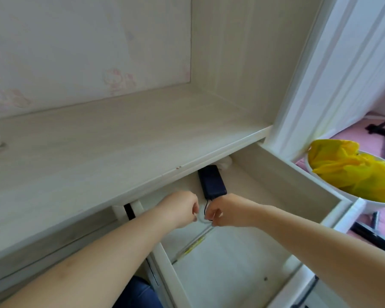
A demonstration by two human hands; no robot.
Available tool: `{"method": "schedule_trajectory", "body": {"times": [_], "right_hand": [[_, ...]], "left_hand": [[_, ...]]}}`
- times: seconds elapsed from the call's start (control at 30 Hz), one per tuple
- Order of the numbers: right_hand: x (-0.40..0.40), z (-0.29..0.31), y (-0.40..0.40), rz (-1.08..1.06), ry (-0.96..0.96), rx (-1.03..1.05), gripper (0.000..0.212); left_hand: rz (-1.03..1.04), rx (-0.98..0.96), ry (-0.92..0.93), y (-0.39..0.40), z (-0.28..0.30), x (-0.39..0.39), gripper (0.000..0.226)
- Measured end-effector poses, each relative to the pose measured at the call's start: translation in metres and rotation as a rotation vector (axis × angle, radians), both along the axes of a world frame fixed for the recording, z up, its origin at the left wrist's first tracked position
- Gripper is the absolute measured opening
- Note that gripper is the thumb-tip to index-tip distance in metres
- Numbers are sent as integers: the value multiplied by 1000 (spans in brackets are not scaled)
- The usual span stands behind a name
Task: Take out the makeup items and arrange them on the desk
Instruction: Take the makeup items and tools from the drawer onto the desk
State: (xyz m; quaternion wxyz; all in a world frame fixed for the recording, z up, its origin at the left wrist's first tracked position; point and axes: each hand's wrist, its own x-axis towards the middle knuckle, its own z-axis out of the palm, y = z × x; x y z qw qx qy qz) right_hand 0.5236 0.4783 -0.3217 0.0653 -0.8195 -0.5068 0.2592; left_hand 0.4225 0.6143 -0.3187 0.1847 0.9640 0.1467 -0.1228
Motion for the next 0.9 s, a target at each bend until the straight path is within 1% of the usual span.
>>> {"method": "schedule_trajectory", "body": {"times": [0.03, 0.1, 0.17, 0.23, 0.43, 0.53, 0.63, 0.7, 0.8, 0.9], "right_hand": [[-1, -2, 4, 59, -43, -47, 31], [-1, -9, 8, 130, -65, -102, 33], [-1, -17, 13, 169, -65, -119, 33], [-1, -23, 19, 212, -91, -132, 33], [4, -41, 26, 367, -209, -197, 28], [6, -47, 25, 406, -232, -213, 27], [8, -52, 25, 414, -237, -191, 27], [9, -54, 23, 436, -271, -174, 26], [10, -54, 21, 464, -310, -170, 23], [9, -54, 19, 505, -381, -181, 22]], "left_hand": [[4, 25, 56, 0, -5, 3, 25], [12, 59, 168, -2, -21, 9, 27], [30, 82, 267, -5, -35, 15, 28], [44, 99, 322, -9, -44, 18, 28], [7, 117, 313, -18, -55, 27, 17], [0, 117, 328, -19, -60, 29, 20], [-17, 110, 320, -20, -62, 31, 19], [-24, 117, 318, -21, -62, 31, 22], [-25, 131, 343, -21, -62, 31, 27], [-32, 119, 400, -20, -57, 32, 26]]}}
